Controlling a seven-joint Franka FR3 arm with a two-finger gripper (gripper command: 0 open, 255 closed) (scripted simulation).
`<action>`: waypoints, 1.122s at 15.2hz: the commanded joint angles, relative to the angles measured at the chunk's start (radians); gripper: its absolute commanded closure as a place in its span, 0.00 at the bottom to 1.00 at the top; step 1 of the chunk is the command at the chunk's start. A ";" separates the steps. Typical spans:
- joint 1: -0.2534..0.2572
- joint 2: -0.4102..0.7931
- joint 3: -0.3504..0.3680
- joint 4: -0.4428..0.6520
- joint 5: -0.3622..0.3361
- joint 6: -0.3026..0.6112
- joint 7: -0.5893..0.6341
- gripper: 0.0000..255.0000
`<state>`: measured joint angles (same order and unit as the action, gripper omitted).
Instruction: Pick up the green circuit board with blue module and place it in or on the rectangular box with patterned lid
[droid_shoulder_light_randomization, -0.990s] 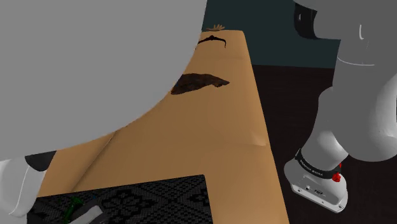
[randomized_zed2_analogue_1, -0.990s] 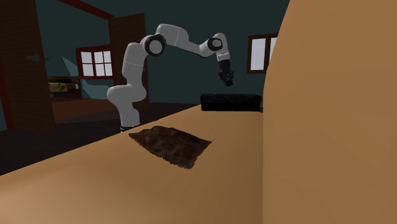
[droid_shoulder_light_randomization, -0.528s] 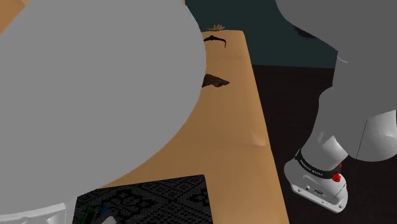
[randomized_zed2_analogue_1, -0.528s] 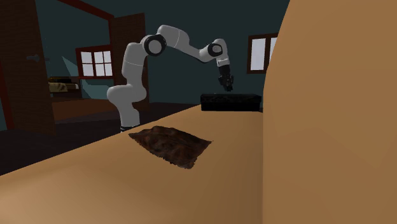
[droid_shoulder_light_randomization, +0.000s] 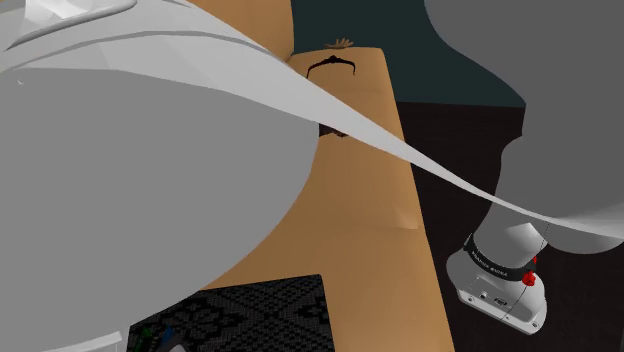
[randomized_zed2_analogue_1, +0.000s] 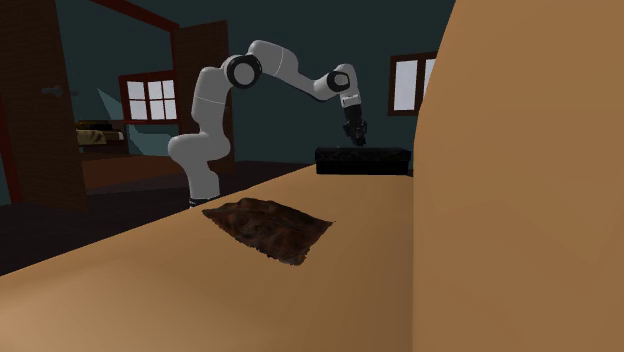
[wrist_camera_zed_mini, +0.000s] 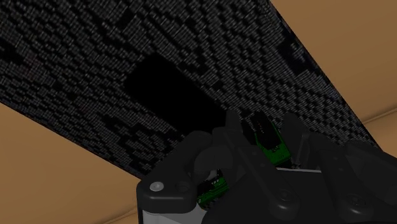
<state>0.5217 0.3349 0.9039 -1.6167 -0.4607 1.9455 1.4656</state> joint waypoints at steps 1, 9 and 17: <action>0.000 0.000 0.000 0.000 0.000 0.000 0.000 1.00; -0.001 -0.023 0.012 0.040 0.023 -0.053 -0.015 0.00; 0.001 -0.038 0.021 0.081 0.039 -0.103 -0.026 0.00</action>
<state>0.5227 0.2966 0.9245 -1.5360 -0.4218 1.8427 1.4394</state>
